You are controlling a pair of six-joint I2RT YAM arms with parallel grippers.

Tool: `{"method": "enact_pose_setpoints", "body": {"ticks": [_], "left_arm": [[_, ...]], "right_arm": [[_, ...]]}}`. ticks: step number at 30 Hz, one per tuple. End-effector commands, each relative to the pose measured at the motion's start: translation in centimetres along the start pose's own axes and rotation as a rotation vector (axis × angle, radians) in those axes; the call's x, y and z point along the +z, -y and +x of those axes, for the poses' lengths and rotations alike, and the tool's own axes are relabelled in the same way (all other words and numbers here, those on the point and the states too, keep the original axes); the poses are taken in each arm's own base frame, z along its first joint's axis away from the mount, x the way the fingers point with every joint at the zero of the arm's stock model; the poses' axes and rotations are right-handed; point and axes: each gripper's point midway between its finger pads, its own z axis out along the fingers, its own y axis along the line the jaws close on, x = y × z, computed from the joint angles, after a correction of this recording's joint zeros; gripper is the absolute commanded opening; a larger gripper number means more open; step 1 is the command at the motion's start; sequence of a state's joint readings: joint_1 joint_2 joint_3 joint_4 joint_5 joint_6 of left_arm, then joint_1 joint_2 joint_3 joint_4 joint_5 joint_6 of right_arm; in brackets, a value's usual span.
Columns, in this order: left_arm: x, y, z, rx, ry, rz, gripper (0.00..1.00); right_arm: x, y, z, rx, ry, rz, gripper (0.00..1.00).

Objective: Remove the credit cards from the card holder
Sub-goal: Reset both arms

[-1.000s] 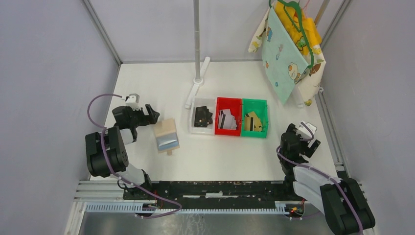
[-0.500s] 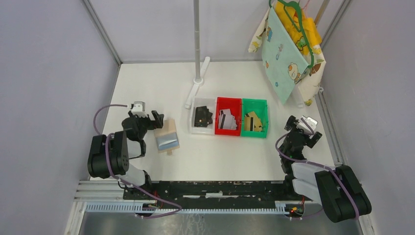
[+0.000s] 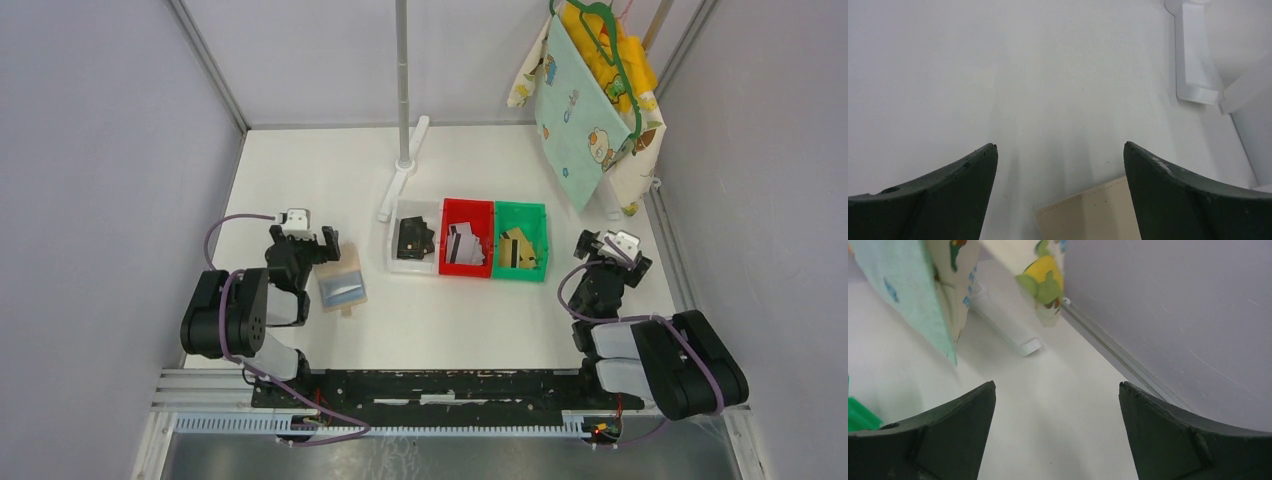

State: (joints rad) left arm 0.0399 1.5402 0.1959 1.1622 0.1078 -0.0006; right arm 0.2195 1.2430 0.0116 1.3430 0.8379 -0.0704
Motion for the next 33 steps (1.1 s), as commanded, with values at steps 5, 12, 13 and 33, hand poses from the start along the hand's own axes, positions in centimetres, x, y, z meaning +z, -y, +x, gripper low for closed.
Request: {"method": "enact_pose_setpoints", "body": {"ticks": [5, 12, 13, 33], "left_arm": [[1.1, -3.0, -2.2, -0.009, 0.057, -0.157, 1.00], [1.1, -3.5, -2.2, -0.029, 0.052, -0.192, 1.00], [1.1, -3.5, -2.2, -0.029, 0.053, -0.192, 1.00], [1.1, -3.5, -2.2, -0.029, 0.053, -0.193, 1.00]], "right_arm": [[-0.9, -3.1, 5.0, -0.213, -0.120, -0.303, 0.98], [-2.8, -3.5, 4.2, -0.231, -0.034, -0.397, 0.98], [-2.6, -3.5, 4.5, -0.225, -0.051, -0.394, 0.98], [-2.4, -3.1, 4.2, -0.210, -0.044, -0.363, 0.98]]}}
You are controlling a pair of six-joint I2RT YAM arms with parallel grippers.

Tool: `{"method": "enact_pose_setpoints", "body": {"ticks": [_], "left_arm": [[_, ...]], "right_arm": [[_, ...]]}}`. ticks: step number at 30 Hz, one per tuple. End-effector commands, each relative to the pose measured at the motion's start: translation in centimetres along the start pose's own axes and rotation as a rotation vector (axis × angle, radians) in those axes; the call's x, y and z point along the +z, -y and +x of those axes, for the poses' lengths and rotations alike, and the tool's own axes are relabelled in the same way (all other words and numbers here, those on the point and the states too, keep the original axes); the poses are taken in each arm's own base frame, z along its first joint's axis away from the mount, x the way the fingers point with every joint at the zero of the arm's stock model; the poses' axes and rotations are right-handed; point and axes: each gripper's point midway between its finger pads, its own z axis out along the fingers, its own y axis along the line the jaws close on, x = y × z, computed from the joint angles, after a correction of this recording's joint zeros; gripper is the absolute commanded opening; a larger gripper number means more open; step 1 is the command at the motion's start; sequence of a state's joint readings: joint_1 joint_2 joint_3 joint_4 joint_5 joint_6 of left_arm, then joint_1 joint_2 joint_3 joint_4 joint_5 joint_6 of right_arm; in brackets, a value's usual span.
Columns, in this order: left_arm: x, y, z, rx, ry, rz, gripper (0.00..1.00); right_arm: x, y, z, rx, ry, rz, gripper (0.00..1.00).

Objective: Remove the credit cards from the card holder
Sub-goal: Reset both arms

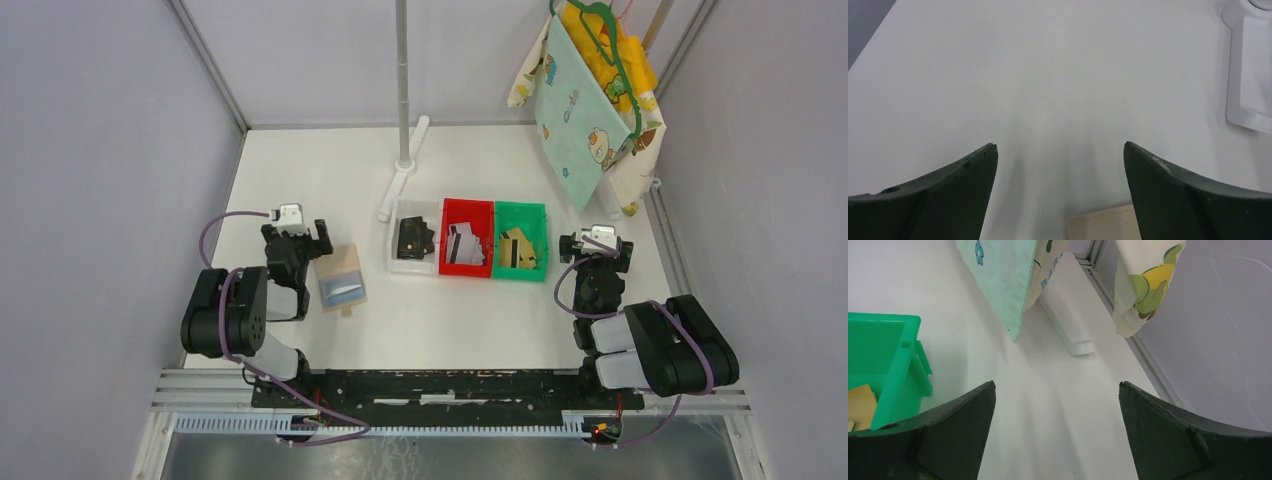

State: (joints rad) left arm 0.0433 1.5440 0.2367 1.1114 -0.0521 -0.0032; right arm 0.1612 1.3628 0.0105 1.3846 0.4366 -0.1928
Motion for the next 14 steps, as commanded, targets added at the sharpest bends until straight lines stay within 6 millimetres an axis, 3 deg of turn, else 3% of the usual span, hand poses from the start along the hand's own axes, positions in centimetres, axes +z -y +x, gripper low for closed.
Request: {"method": "enact_pose_setpoints", "body": {"ticks": [1, 14], "left_arm": [[0.65, -0.42, -1.91, -0.030, 0.063, -0.029, 1.00], [0.65, -0.43, -1.98, -0.031, 0.065, -0.029, 1.00]], "right_arm": [[-2.76, 0.61, 2.64, -0.028, -0.049, -0.019, 0.98], [-2.54, 0.30, 2.78, -0.025, -0.055, -0.042, 0.98]]}}
